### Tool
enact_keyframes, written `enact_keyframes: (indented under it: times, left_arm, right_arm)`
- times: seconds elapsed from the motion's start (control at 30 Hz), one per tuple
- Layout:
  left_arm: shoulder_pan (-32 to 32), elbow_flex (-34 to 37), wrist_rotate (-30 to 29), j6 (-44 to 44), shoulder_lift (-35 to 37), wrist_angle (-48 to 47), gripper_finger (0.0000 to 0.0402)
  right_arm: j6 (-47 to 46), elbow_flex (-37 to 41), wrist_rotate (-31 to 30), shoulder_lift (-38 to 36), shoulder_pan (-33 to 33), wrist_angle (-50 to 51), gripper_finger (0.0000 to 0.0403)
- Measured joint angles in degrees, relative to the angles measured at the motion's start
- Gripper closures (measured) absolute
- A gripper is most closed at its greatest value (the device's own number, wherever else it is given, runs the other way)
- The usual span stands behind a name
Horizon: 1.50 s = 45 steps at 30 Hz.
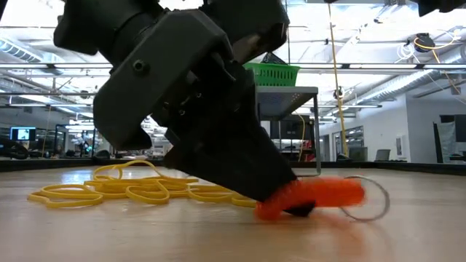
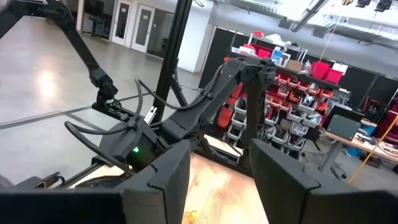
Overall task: Pick & Place Office Desk Supplies
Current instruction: Put the orange spring keychain into the right green bin on the shelf
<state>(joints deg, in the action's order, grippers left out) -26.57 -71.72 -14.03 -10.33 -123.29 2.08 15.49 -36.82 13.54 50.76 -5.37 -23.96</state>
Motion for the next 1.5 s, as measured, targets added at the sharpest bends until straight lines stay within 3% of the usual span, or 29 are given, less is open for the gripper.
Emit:
enact_keyframes:
  times: [0.2,0.3,0.73,0.87,1.03,1.27,1.5]
  left_arm:
    - [0.17,0.22,0.49,0.75,-0.03,1.13,0.0107]
    - [0.2,0.26,1.54,3.61,-0.11,2.11,0.0127]
    - [0.26,0.35,3.03,0.81,-0.28,2.2,0.0341]
    - [0.49,0.49,3.35,2.24,0.89,1.99,0.0383]
    - [0.52,0.78,0.64,7.75,6.46,-0.81,0.0376]
    - [0.65,0.61,-9.95,14.7,15.91,-14.51,0.0365]
    - [2.46,0.48,-19.99,22.05,23.46,-16.0,0.0379]
  right_arm:
    - [-0.37,0.0,-0.05,0.02,0.0,0.46,0.0248]
    - [-0.14,0.0,-0.09,0.02,0.0,0.54,0.0248]
    - [0.2,0.0,-0.22,0.02,0.0,0.64,0.0248]
    - [0.2,0.0,-0.22,0.02,0.0,0.67,0.0248]
    - [0.04,-0.02,-0.2,0.05,0.0,0.67,0.0248]
    - [-2.67,-0.07,-0.2,0.03,0.0,2.48,0.0248]
    - [-9.4,-0.07,-0.22,3.63,0.0,4.52,0.0248]
